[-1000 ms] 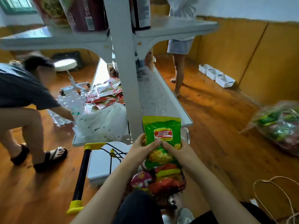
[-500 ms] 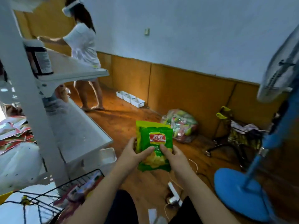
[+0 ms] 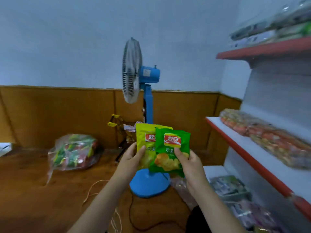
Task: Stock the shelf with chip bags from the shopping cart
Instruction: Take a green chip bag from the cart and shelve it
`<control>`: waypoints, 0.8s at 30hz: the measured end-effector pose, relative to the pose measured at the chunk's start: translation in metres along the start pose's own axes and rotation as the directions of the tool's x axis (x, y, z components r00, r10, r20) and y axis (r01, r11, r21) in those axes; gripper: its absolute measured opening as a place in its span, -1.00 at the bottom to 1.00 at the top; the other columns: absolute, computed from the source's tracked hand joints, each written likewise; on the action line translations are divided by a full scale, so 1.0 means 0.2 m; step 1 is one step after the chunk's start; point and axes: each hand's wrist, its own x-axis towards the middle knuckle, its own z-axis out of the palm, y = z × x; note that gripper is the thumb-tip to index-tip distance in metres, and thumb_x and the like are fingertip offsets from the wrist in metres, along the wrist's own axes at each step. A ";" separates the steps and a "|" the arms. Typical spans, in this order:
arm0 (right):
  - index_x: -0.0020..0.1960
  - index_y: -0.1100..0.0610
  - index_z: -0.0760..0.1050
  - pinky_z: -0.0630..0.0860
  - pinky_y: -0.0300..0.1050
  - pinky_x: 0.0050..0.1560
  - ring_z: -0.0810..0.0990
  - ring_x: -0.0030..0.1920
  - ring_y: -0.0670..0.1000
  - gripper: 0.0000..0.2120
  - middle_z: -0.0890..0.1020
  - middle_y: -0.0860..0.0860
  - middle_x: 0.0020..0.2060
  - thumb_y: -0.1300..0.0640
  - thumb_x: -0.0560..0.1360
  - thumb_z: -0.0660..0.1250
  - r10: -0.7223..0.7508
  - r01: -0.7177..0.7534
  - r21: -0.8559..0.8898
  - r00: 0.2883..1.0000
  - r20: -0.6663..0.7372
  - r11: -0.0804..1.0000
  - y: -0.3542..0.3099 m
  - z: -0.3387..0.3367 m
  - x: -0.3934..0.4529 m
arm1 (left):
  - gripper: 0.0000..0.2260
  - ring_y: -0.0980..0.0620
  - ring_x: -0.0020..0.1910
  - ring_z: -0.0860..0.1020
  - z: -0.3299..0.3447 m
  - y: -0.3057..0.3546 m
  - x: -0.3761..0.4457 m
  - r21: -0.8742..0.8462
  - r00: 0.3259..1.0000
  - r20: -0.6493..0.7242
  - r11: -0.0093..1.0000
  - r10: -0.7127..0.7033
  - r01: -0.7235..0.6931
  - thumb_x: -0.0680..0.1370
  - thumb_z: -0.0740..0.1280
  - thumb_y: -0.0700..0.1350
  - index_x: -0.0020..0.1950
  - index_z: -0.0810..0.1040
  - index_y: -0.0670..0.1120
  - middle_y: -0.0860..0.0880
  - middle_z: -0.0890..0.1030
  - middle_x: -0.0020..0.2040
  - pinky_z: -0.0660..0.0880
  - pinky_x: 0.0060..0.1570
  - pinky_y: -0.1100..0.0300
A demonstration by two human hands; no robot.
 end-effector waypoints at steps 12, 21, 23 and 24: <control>0.07 -0.01 0.58 0.64 0.08 0.06 0.72 -0.04 0.03 -0.72 0.73 -0.01 -0.05 -0.11 0.44 0.47 -0.123 0.012 -0.190 0.803 -0.583 0.982 -0.17 -1.13 -0.40 | -0.65 -0.11 0.07 0.65 1.42 -0.04 -0.02 -0.039 0.764 0.632 0.979 -0.132 0.202 0.68 0.08 0.09 0.26 0.56 -0.02 -0.11 0.68 0.11 0.57 0.05 0.01; 0.09 -0.07 0.53 0.64 -0.18 -0.08 0.69 -0.12 -0.17 -0.78 0.70 -0.12 -0.08 0.11 0.49 0.45 -0.284 -0.032 -0.329 0.431 -0.857 0.944 -0.29 -1.61 -0.97 | -0.61 0.01 0.06 0.65 2.08 -0.01 -0.51 -0.005 0.479 0.878 1.000 0.001 0.007 0.54 0.33 0.11 0.32 0.48 -0.03 -0.04 0.66 0.16 0.58 0.10 0.00; 0.13 -0.06 0.53 0.59 -0.30 -0.14 0.66 -0.15 -0.26 -0.77 0.68 -0.16 -0.07 0.13 0.51 0.43 -0.284 -0.068 -0.332 0.378 -0.881 0.941 -0.30 -1.68 -1.10 | -0.70 0.03 0.05 0.65 2.20 -0.01 -0.63 -0.009 0.419 0.908 0.999 0.026 -0.044 0.60 0.29 0.05 0.30 0.48 -0.02 -0.03 0.66 0.15 0.57 0.14 -0.03; 0.17 -0.04 0.52 0.57 -0.35 -0.14 0.65 -0.14 -0.29 -0.75 0.68 -0.18 -0.06 0.13 0.52 0.42 -0.282 -0.085 -0.332 0.354 -0.892 0.940 -0.31 -1.72 -1.17 | -0.73 0.04 0.04 0.65 2.27 -0.02 -0.69 -0.018 0.390 0.920 0.998 0.040 -0.059 0.62 0.28 0.03 0.29 0.48 -0.01 -0.02 0.66 0.14 0.57 0.14 -0.02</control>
